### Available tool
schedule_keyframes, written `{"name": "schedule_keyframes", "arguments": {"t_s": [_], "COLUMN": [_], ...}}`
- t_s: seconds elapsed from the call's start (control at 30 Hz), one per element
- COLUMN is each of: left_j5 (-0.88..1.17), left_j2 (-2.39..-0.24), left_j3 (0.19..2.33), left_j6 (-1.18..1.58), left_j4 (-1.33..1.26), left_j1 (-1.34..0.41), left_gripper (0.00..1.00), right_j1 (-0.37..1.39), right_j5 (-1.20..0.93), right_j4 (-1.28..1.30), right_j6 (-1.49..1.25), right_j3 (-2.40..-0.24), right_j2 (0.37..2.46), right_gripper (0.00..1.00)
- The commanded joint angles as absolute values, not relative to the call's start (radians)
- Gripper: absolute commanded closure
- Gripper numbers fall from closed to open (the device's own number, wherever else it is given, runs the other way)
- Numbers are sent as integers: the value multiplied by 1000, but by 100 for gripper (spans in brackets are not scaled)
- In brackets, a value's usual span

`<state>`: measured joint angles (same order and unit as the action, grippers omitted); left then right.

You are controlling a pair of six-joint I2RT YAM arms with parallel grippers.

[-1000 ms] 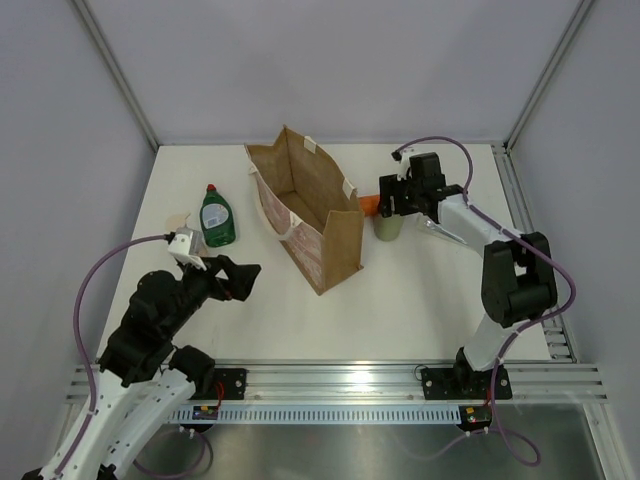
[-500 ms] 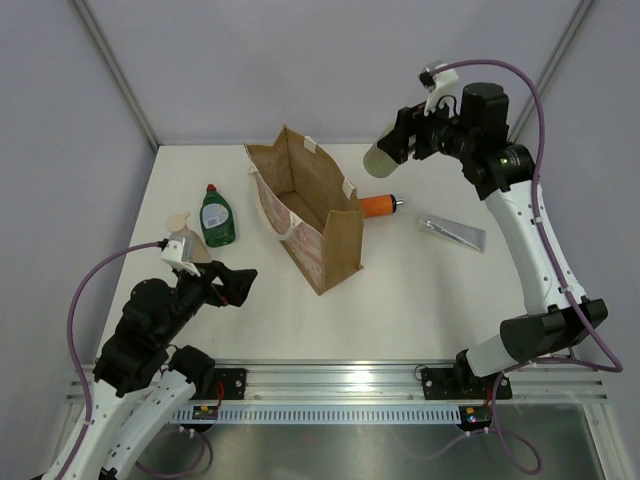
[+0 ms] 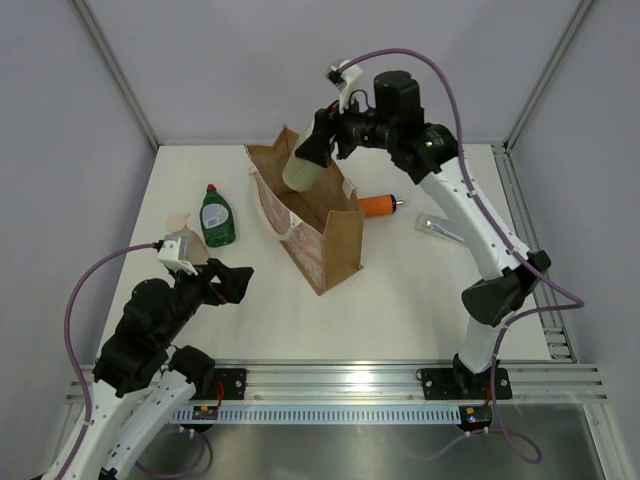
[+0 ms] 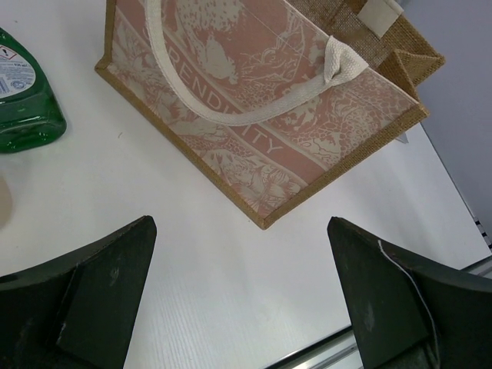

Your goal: Place the personal care products into the canvas bag

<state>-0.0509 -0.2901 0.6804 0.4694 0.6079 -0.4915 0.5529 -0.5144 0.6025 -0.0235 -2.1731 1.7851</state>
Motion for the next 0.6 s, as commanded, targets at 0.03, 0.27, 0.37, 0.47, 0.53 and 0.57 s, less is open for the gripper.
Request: {"name": "schedule_keyframes", "arguments": {"t_s": [0.03,0.27,0.37,0.47,0.53,0.57], "left_j5": [-100,-110,-114,-124,-159,-185], "left_j2": [-301,-282,-275,-267,-264,-261], "left_j3": [698,698,695,693,690,689], "left_j6": [500,499,494,499,523,538], "left_j4": [617,641,649,660,670,692], "left_j1": [-491,-491,-491,-491,-491,-491], "left_gripper": [1,1,1,1,1,1], "right_j1": [610,657,686,718,732,735], "right_j5": [-492,-649,-676,-657,-602,-582], "right_j4": [525,578,601,633,635,632], "right_j6": [-8,132,195,236,253,258], "right_j3": [-2131,-2000,-1962,-1951,-1937,-1931], "right_j2": [1828,1890,1904,1939,1965,1974], "right_gripper": [100,100,100,100,100,100]}}
